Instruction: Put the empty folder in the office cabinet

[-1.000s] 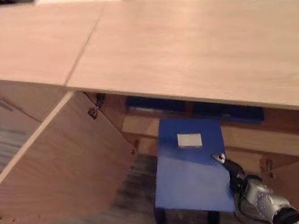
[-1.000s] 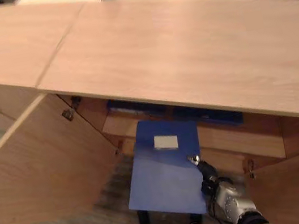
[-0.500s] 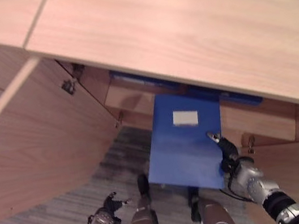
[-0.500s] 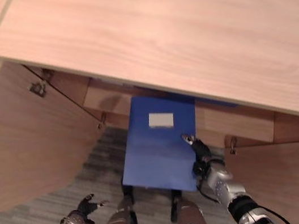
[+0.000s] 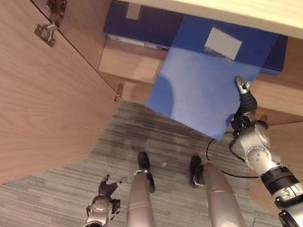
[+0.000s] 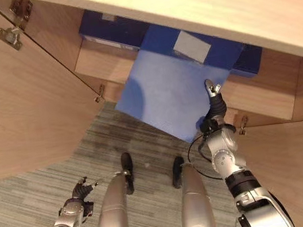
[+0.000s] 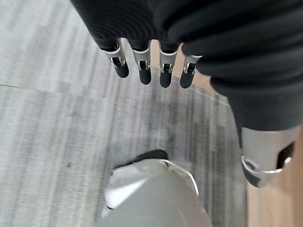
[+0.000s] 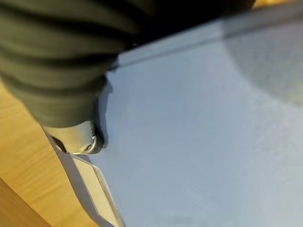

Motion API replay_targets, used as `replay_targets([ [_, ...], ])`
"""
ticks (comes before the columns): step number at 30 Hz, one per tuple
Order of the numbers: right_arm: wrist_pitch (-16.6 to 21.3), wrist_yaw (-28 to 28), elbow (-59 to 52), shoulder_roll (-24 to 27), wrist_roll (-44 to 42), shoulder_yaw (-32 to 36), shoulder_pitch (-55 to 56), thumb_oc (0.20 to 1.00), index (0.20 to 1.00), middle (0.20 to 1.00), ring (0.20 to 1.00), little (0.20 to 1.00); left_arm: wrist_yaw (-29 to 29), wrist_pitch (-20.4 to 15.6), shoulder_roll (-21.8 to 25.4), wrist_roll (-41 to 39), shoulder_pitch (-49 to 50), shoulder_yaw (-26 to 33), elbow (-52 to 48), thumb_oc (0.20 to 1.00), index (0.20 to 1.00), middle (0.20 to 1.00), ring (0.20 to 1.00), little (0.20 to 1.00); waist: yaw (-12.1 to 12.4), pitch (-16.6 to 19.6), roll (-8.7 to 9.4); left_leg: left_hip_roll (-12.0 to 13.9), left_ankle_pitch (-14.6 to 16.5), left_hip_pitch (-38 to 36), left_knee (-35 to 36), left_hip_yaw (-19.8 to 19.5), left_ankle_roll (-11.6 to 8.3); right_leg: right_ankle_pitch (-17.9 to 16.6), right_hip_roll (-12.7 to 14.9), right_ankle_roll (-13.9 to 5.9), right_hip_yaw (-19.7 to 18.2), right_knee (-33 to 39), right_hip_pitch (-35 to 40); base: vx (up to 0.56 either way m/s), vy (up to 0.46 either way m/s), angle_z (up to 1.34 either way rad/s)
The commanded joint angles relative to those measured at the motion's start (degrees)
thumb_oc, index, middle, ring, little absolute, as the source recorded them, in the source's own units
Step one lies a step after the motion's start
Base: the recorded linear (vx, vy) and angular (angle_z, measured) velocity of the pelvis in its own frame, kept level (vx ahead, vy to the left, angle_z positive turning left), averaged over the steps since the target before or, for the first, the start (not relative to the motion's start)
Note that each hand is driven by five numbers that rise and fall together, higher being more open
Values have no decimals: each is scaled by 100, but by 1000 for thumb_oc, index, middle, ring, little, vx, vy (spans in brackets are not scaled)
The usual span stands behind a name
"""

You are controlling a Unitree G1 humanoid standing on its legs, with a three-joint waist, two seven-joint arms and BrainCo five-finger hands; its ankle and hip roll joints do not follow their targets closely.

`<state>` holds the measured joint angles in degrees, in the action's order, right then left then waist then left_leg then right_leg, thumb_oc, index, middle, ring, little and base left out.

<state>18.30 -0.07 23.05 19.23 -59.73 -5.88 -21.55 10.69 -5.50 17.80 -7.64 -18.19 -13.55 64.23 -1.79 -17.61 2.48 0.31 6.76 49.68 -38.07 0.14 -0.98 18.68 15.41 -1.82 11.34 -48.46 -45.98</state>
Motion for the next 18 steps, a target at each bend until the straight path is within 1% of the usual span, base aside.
replay_targets([
  [1,510,95,-686,-34,-304,165,130,200,200,200,200,200,214,-254,-362,-353,238,-206,-101,1000,1000,1000,1000,1000,9,426,-43,-221,669,-31,-201,164,275,-155,-273,111,-173,72,-196,0,0,0],
  [3,510,99,-683,-32,-308,167,130,200,200,200,200,200,215,-250,-362,-354,241,-208,-107,1000,1000,1000,1000,1000,12,437,-44,-219,680,-10,-222,167,276,-146,-273,112,-176,55,-216,0,0,0],
  [4,498,102,-646,-40,-363,198,82,200,200,200,200,200,162,-283,-385,-553,263,-236,-322,1000,1000,1000,1000,1000,16,423,-46,-196,770,126,-457,201,285,-54,-242,153,-202,-125,-353,10,-5,4],
  [5,499,105,-643,-40,-366,199,82,200,200,200,200,200,163,-280,-383,-555,266,-238,-327,1000,1000,1000,1000,1000,20,439,-43,-194,784,156,-484,206,286,-42,-241,154,-209,-149,-384,12,-10,3],
  [7,586,33,-640,-140,-464,280,79,200,200,200,200,200,213,-279,-408,-604,215,-309,-504,1000,1000,1000,1000,1000,3,426,-41,-185,881,357,-787,227,287,70,-201,196,-232,-383,-534,5,-4,2],
  [9,963,-318,-553,-341,-650,544,-77,200,200,200,200,200,435,-260,-220,-247,209,-442,-851,1000,1000,1000,1000,1000,18,422,-79,-197,964,511,-984,255,308,145,-160,221,-295,-554,-669,0,0,0],
  [10,1074,-466,-536,-462,-752,595,-146,200,200,200,200,200,488,-230,-234,-239,196,-488,-959,1000,1000,1000,1000,1000,25,425,-81,-205,1005,584,-1077,250,315,187,-148,235,-323,-633,-736,0,0,0],
  [11,1275,-642,-434,-657,-955,747,-290,200,200,200,200,200,617,-244,-253,-274,161,-519,-996,1000,1000,1000,1000,1000,24,432,-115,-220,1038,650,-1157,256,319,224,-139,249,-345,-696,-780,0,0,0],
  [12,1284,-641,-421,-662,-958,755,-309,200,200,200,200,200,624,-242,-243,-275,148,-525,-997,1000,1000,1000,1000,1000,30,433,-105,-220,1051,676,-1182,258,319,238,-137,249,-349,-720,-805,0,0,0],
  [13,1567,-845,-122,-921,-1367,1003,-680,200,200,200,200,200,782,-236,-266,-296,138,-611,-1134,1000,1000,1000,1000,1000,56,466,-155,-256,1100,754,-1280,260,325,305,-117,278,-384,-849,-872,0,0,0],
  [15,1822,-885,162,-1137,-1874,1338,-1063,200,200,200,200,200,816,-192,-242,-297,169,-709,-1299,1000,1000,1000,1000,1000,79,496,-190,-274,1166,819,-1399,269,333,374,-116,289,-431,-953,-933,39,10,7],
  [16,1944,-935,358,-1213,-2096,1489,-1255,200,200,200,200,200,816,-143,-207,-299,201,-762,-1422,1000,1000,1000,1000,1000,101,509,-208,-301,1210,852,-1477,272,336,422,-110,297,-447,-1031,-966,43,12,10],
  [18,1968,-1127,706,-1195,-2241,1586,-1594,200,200,200,200,200,789,-90,-182,-287,267,-832,-1592,1000,1000,1000,1000,1000,145,544,-239,-321,1248,865,-1517,286,345,474,-86,309,-469,-1102,-990,46,8,12],
])
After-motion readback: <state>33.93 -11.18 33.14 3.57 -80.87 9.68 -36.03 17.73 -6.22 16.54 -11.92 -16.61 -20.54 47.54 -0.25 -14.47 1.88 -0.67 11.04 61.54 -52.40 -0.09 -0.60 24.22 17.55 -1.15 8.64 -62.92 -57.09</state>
